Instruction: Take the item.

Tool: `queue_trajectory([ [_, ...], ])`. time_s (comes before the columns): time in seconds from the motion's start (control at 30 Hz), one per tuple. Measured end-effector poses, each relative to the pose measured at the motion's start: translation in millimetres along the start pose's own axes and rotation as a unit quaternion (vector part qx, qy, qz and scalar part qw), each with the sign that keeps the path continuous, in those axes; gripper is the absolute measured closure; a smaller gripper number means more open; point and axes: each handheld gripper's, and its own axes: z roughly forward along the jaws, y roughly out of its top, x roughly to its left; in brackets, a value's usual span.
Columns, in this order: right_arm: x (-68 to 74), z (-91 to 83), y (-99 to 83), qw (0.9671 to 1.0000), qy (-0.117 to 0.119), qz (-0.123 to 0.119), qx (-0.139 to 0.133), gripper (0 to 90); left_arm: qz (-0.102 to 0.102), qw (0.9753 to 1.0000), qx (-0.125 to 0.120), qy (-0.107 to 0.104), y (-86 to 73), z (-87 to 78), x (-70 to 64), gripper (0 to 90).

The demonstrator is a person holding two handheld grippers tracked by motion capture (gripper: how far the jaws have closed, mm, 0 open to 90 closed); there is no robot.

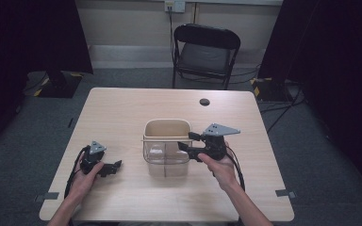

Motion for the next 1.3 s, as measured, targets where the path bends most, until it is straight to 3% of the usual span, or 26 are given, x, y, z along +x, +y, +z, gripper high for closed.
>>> queue_trajectory([
  [1.3,-3.8,1.3,3.0,0.9999,0.0,0.011,-0.008,43.9,0.0,1.0,0.0,0.0,0.0,0.0,0.0,9.3],
])
